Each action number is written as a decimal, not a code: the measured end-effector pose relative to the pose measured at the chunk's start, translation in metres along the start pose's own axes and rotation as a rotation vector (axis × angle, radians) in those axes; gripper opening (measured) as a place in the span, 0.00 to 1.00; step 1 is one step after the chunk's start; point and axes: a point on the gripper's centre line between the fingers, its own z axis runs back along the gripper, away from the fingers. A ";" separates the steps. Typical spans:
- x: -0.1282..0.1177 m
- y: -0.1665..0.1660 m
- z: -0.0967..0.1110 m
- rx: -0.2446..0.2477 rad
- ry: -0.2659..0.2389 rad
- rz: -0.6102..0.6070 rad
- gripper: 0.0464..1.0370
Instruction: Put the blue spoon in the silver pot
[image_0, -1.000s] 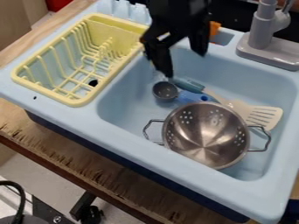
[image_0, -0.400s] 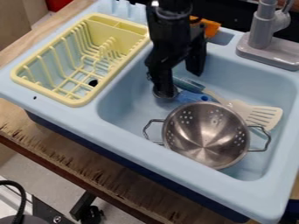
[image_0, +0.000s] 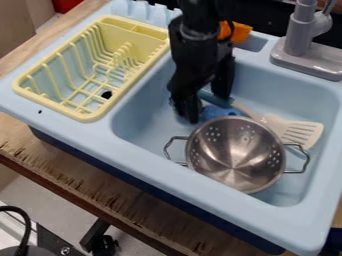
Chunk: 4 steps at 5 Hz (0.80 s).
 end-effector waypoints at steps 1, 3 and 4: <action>-0.001 -0.001 -0.001 -0.010 -0.006 -0.007 0.96; 0.000 -0.002 -0.003 -0.026 -0.011 0.012 0.93; -0.002 0.000 -0.007 -0.033 -0.008 0.015 0.67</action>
